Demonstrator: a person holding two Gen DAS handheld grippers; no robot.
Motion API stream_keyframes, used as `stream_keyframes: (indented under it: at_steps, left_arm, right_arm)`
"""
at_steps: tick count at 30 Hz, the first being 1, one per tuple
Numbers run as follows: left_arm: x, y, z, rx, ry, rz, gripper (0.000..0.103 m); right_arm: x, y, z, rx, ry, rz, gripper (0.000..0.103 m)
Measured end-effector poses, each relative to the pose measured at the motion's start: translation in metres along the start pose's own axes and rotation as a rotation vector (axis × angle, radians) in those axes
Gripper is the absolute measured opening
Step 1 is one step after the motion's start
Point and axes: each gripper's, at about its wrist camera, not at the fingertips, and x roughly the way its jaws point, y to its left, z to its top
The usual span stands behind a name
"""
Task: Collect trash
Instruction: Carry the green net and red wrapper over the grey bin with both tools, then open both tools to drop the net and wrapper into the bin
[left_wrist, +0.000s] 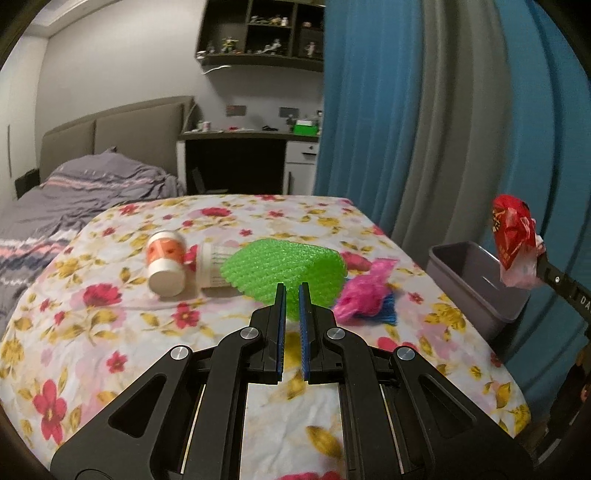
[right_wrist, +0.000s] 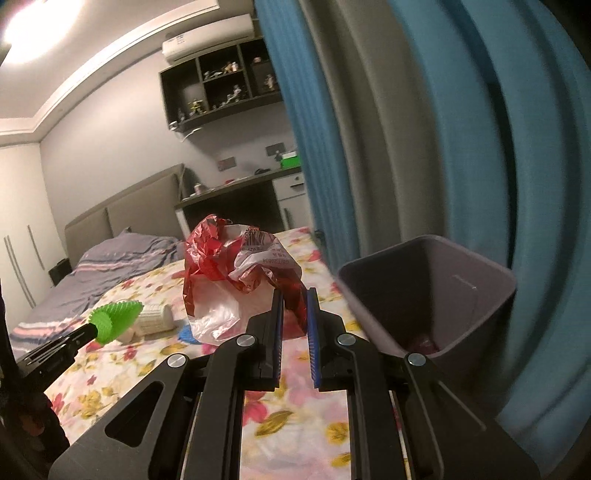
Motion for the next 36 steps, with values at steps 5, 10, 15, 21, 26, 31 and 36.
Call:
stream_keyframes:
  at_steps: [5,10,15,21,26,31,36]
  left_arm:
    - [0.01,-0.028,0.008,0.038,0.0,-0.05,0.006]
    - [0.021,-0.061,0.02,0.061,0.002,-0.146,0.006]
    - [0.035,-0.111,0.034,0.115,-0.019,-0.249,0.006]
    - [0.067,-0.172,0.04,0.148,0.005,-0.39,0.006]
    - [0.099,-0.206,0.039,0.15,0.045,-0.455,0.006]
    - [0.119,-0.23,0.034,0.18,0.063,-0.472,0.006]
    - [0.133,-0.242,0.028,0.19,0.087,-0.484,0.006]
  right_arm:
    - [-0.002,-0.022,0.005,0.019,-0.02,-0.047,0.013]
    - [-0.005,-0.042,0.012,0.033,-0.047,-0.111,0.013]
    - [-0.002,-0.062,0.02,0.016,-0.088,-0.21,0.013]
    - [0.016,-0.085,0.021,0.021,-0.081,-0.295,0.013]
    - [0.029,-0.105,0.019,0.034,-0.055,-0.343,0.013]
    - [0.041,-0.118,0.018,0.042,-0.035,-0.382,0.013]
    - [0.051,-0.123,0.016,0.034,-0.017,-0.405,0.013]
